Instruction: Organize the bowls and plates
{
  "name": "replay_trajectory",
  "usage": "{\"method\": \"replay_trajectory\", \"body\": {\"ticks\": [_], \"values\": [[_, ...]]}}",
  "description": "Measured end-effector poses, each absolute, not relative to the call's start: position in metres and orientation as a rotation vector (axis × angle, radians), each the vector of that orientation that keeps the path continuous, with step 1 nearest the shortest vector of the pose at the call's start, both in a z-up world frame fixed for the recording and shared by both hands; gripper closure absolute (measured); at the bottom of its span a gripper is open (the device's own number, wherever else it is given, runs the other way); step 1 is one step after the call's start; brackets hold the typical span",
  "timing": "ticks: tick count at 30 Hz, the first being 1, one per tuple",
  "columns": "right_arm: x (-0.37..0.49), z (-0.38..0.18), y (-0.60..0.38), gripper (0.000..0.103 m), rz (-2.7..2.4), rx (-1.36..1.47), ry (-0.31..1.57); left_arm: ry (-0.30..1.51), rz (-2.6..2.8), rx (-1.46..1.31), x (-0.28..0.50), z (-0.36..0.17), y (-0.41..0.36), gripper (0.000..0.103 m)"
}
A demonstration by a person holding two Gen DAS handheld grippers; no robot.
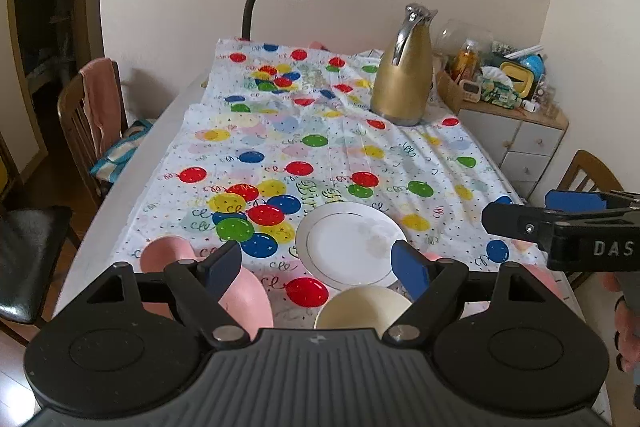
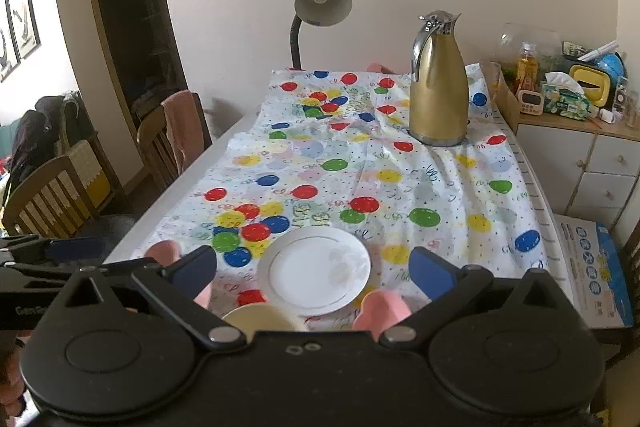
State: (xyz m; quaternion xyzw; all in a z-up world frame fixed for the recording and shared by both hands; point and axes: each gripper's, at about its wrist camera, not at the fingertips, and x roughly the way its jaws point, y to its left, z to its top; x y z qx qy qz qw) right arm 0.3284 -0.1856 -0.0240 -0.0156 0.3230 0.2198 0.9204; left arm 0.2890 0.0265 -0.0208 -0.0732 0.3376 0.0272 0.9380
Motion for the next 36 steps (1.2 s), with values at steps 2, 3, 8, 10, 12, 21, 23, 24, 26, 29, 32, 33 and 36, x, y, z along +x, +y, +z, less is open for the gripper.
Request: {"method": "replay_trajectory", "body": {"ticks": [2, 3, 8, 10, 12, 21, 23, 24, 26, 29, 32, 33, 36], "values": [[0.343, -0.031, -0.186, 0.000, 0.447, -0.033, 0.678, 0.708, 0.062, -0.155, 0.301, -0.026, 0.028, 0.021], [0.350, -0.035, -0.186, 0.000, 0.441, -0.035, 0.686, 0.717, 0.061, -0.153, 0.307, -0.028, 0.029, 0.021], [0.383, -0.053, -0.184, 0.000, 0.428, -0.032, 0.738, 0.766, 0.066, -0.141, 0.337, -0.044, 0.031, 0.021], [0.397, -0.061, -0.182, 0.000, 0.424, -0.036, 0.762, 0.796, 0.072, -0.161, 0.350, -0.054, 0.036, 0.021], [0.411, -0.070, -0.179, 0.001, 0.415, -0.049, 0.789, 0.821, 0.076, -0.167, 0.362, -0.061, 0.039, 0.021], [0.464, -0.119, -0.162, 0.014, 0.406, -0.052, 0.920, 0.926, 0.071, -0.212, 0.412, -0.102, 0.053, 0.021], [0.473, -0.130, -0.161, 0.016, 0.394, -0.035, 0.948, 0.940, 0.068, -0.222, 0.421, -0.108, 0.053, 0.021], [0.477, -0.134, -0.161, 0.017, 0.394, -0.030, 0.961, 0.946, 0.068, -0.224, 0.425, -0.112, 0.053, 0.021], [0.483, -0.144, -0.160, 0.021, 0.394, -0.026, 0.988, 0.959, 0.073, -0.221, 0.433, -0.120, 0.053, 0.021], [0.490, -0.158, -0.159, 0.027, 0.388, -0.025, 1.024, 0.979, 0.087, -0.209, 0.444, -0.133, 0.051, 0.021], [0.495, -0.170, -0.163, 0.034, 0.378, 0.002, 1.060, 1.005, 0.082, -0.225, 0.452, -0.146, 0.051, 0.022], [0.497, -0.173, -0.164, 0.039, 0.377, 0.010, 1.069, 1.009, 0.080, -0.227, 0.454, -0.149, 0.051, 0.023], [0.500, -0.179, -0.166, 0.053, 0.382, 0.023, 1.085, 1.018, 0.076, -0.220, 0.459, -0.157, 0.050, 0.035]]}}
